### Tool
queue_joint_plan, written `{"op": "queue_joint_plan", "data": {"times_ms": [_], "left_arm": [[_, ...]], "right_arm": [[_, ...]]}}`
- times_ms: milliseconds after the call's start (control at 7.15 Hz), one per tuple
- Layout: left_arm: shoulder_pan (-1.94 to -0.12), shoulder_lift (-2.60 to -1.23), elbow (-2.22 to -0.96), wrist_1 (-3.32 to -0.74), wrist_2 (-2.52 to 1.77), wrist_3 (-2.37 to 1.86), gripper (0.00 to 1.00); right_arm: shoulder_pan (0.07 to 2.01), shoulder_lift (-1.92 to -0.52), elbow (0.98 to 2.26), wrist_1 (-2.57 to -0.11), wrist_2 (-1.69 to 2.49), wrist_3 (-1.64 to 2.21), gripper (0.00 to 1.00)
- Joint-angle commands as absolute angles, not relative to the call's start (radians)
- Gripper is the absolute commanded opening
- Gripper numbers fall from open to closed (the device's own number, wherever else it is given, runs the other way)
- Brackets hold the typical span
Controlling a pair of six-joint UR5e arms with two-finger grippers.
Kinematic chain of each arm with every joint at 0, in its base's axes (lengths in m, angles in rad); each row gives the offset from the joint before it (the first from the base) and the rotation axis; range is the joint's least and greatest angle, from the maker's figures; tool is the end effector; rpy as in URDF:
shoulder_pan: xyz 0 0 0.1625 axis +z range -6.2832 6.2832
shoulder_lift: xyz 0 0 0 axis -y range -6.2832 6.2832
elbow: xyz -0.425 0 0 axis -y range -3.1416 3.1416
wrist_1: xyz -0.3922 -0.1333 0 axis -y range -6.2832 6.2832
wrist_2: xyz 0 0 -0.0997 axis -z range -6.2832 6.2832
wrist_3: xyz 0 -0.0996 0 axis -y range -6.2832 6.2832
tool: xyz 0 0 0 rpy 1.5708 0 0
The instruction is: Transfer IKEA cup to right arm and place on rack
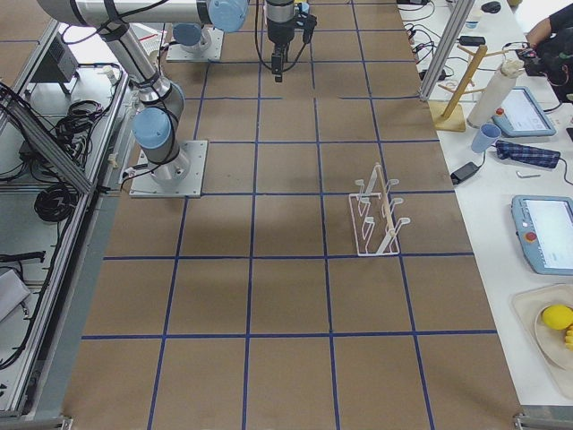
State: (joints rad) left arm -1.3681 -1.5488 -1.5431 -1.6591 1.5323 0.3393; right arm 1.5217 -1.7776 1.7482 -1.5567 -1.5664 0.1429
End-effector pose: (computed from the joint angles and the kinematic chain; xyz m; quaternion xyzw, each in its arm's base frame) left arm -0.0381 -0.4960 0.5036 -0.0679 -0.9973 -0.0134 0.0237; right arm 0.1137 -0.4121 0.4919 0.0958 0.9954 -0.0075 0.0026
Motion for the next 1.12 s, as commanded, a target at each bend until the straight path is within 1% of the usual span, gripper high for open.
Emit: {"op": "queue_joint_plan", "data": {"times_ms": [0, 140, 280, 420, 559, 699, 979], "left_arm": [[-1.130, -1.601, -1.606, -1.578, 1.529, 0.589, 1.00], [-1.090, -1.685, -1.615, -1.448, 1.529, 0.642, 1.00], [-1.072, -1.762, -1.602, -1.377, 1.534, 0.696, 1.00], [-1.063, -1.822, -1.606, -1.330, 1.535, 0.753, 1.00], [-1.054, -1.871, -1.620, -1.205, 1.590, 0.870, 1.00], [-1.043, -1.908, -1.618, -1.171, 1.594, 0.912, 1.00], [-1.028, -1.965, -1.620, -1.189, 1.586, 0.923, 1.00]], "right_arm": [[1.522, -1.778, 1.749, -1.558, -1.572, 0.144, 1.00], [1.522, -1.776, 1.750, -1.563, -1.572, 0.144, 1.00], [1.522, -1.779, 1.750, -1.557, -1.571, 0.152, 1.00], [1.522, -1.778, 1.750, -1.555, -1.569, 0.152, 1.00], [1.522, -1.778, 1.753, -1.554, -1.566, 0.153, 1.00], [1.522, -1.778, 1.753, -1.554, -1.565, 0.153, 1.00], [1.522, -1.776, 1.755, -1.555, -1.565, 0.150, 1.00]]}}
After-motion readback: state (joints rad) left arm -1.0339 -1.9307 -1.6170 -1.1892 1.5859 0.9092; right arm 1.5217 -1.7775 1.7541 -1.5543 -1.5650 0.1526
